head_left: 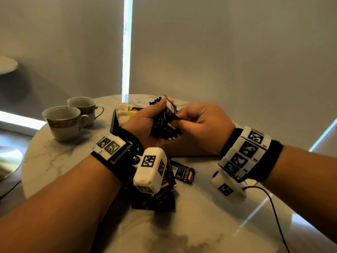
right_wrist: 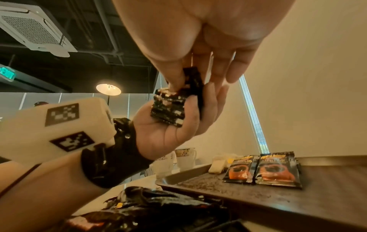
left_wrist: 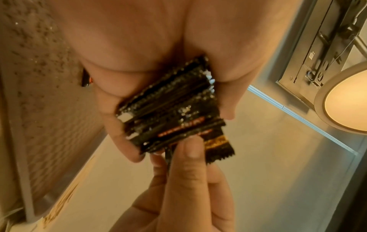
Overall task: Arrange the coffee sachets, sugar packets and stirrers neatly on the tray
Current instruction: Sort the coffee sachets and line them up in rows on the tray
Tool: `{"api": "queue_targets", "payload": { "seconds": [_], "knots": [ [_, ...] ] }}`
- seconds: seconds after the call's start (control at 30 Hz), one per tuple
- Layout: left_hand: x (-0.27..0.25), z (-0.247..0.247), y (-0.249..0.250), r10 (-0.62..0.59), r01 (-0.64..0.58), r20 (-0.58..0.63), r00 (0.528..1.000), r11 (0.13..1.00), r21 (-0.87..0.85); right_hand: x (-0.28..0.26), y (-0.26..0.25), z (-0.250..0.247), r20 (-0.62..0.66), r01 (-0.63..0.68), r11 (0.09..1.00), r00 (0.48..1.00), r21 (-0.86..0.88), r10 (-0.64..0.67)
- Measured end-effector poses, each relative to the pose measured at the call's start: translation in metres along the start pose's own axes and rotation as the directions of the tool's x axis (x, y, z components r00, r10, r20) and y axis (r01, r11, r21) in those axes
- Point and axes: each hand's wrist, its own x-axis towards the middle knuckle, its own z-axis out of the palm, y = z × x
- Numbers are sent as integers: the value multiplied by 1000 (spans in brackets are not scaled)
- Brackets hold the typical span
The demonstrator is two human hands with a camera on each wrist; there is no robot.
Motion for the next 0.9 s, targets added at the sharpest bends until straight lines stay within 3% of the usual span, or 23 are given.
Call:
{"api": "queue_targets", "payload": {
  "seconds": [0.17, 0.27, 0.3, 0.37, 0.43, 0.53, 0.6, 0.7, 0.83, 0.9],
  "knots": [
    [2, -8, 7, 40, -38, -49, 998, 999, 34, -3, 4, 1, 19, 100, 993, 995, 65, -101],
    [2, -12, 14, 54, -55, -103, 993, 999, 0, -6, 12, -1, -28, 8, 1000, 1000, 24, -8],
    [2, -14, 15, 61, -63, -116, 991, 998, -18, -7, 14, -4, 23, -64, 998, 998, -5, 64],
    [1, -14, 18, 79, -83, -143, 987, 996, -19, -10, 17, -6, 264, -196, 967, 936, -162, 234],
    [0, -14, 19, 97, -101, -175, 980, 995, -15, -16, 20, -3, 474, -208, 916, 804, -342, 359],
    [1, -11, 21, 100, -107, -223, 970, 994, -20, -24, 19, 8, 573, -172, 878, 699, -447, 429],
    [2, -15, 22, 92, -93, -218, 972, 996, 6, -27, 17, 14, 587, -149, 855, 668, -497, 457],
    [4, -20, 23, 76, -78, -247, 966, 997, 1, -29, 15, 20, 585, -109, 834, 663, -542, 467],
    [2, -18, 23, 78, -80, -298, 951, 997, 6, -32, 16, 14, 586, -182, 808, 603, -560, 542],
    [1, -19, 23, 93, -89, -301, 949, 996, 28, -31, 19, 9, 584, -187, 805, 599, -563, 548]
  ]
}}
